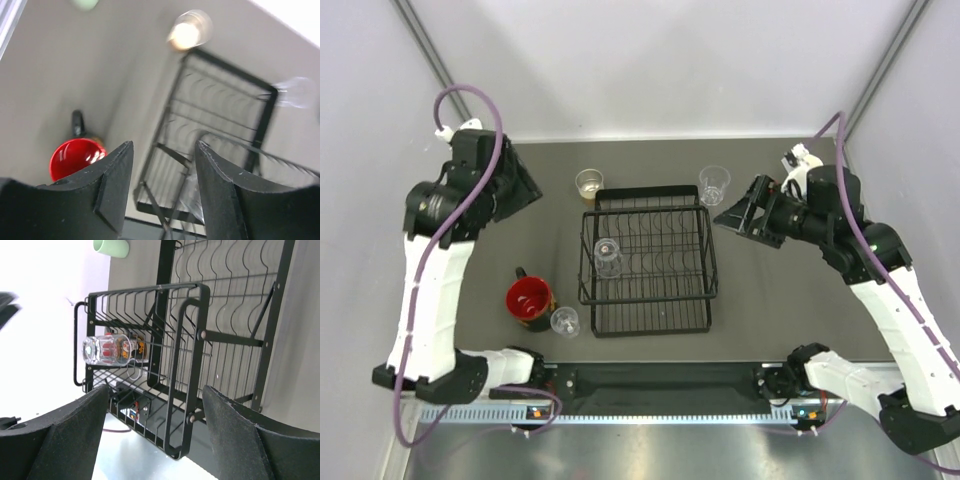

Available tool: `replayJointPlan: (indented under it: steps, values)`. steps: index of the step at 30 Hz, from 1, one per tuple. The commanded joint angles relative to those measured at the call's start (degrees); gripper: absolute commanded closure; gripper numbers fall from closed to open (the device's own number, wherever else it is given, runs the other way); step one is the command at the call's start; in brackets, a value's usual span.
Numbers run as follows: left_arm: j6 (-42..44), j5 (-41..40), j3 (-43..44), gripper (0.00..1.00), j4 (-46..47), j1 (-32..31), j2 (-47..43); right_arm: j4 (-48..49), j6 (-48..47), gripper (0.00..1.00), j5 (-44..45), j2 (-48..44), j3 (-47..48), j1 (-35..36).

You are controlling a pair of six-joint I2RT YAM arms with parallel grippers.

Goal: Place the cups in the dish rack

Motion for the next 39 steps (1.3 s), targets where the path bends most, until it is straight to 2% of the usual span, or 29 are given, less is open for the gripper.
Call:
replayJointPlan:
  steps: [1, 3, 6, 7, 8, 10, 11, 13, 16, 18, 19, 20, 26, 28, 29, 31, 34, 35, 36, 37, 39]
  values:
    - [2.18, 8.69, -5.57, 0.43, -6.82, 6.34, 2.48, 0.76, -0.55, 0.24, 0.14, -1.8, -0.86, 0.34]
    - [0.6, 11.33, -10.22, 0.44, -5.94, 8.45, 2.92, 0.59, -0.64, 0.25, -0.04, -1.8, -1.03, 0.34]
    - [-6.84, 13.18, -16.64, 0.53, -4.27, 9.86, 1.43, 0.59, -0.56, 0.24, 0.22, -2.06, -1.3, 0.34]
    - [-8.53, 13.79, -18.24, 0.52, -3.57, 9.86, -0.31, 0.59, -0.38, 0.24, 0.4, -2.15, -1.39, 0.34]
    - [-10.37, 13.89, -19.91, 0.49, -3.3, 9.86, -1.29, 0.59, -0.38, 0.24, 0.4, -2.24, -1.47, 0.25]
    - [-15.12, 12.23, -23.78, 0.35, -3.65, 9.86, -4.44, 0.59, -0.38, 0.24, 0.4, -2.41, -1.83, 0.34]
    - [-20.53, 11.26, -28.58, 0.3, -3.56, 9.86, -7.59, 0.68, -0.47, 0.24, 0.22, -2.41, -2.09, 0.34]
    - [-21.91, 11.87, -31.51, 0.3, -3.65, 9.86, -8.86, 0.59, -0.64, 0.25, -0.04, -2.5, -2.18, 0.34]
    - [-25.85, 14.85, -36.16, 0.2, -4.26, 9.86, -10.0, 0.5, -1.17, 0.24, -1.01, -2.06, -1.91, 0.25]
    - [-29.1, 13.98, -37.76, 0.16, -5.57, 9.69, -10.87, 0.59, -1.34, 0.24, -1.71, -1.89, -1.83, 0.34]
    - [-32.33, 11.97, -39.59, 0.06, -6.45, 9.69, -11.66, 0.68, -1.35, 0.24, -2.15, -1.71, -1.83, 0.25]
    - [-33.84, 11.52, -40.65, 0.03, -6.11, 9.6, -12.45, 0.68, -1.43, 0.24, -3.11, -1.45, -1.83, 0.25]
    - [-41.84, 9.49, -46.98, 0.03, -6.11, 8.46, -14.83, 0.59, -1.7, 0.25, -6.45, 0.05, -1.48, 0.25]
    - [-44.22, 9.76, -48.83, 0.06, -5.15, 6.79, -15.1, 0.5, -2.05, 0.25, -6.89, 0.31, -1.47, 0.34]
    - [-45.36, 9.23, -48.93, 0.11, -5.75, 6.09, -14.92, 0.59, -2.31, 0.25, -7.25, 0.57, -1.56, 0.25]
    - [-49.04, 8.53, -48.58, 0.12, -6.37, 2.49, -14.31, 0.41, -2.57, 0.25, -7.51, 1.01, -1.65, 0.25]
    - [-55.1, 6.95, -49.01, 0.24, -9.01, -2.78, -12.9, 0.5, -2.66, 0.25, -7.86, 1.19, -1.83, 0.34]
    - [-56.17, 6.94, -49.36, 0.36, -8.92, -3.75, -12.81, 0.5, -2.75, 0.25, -7.86, 1.37, -1.83, 0.25]
    - [-56.97, 6.94, -49.98, 0.62, -8.49, -4.54, -12.72, 0.41, -2.93, 0.25, -8.04, 1.37, -1.74, 0.34]
    - [-57.76, 7.21, -51.29, 0.76, -8.05, -4.64, -12.81, 0.5, -2.93, 0.25, -8.04, 1.37, -1.83, 0.25]
    - [-59.08, 7.56, -52.18, 0.81, -7.96, -4.64, -12.81, 0.41, -3.28, 0.25, -8.3, 1.28, -1.83, 0.34]
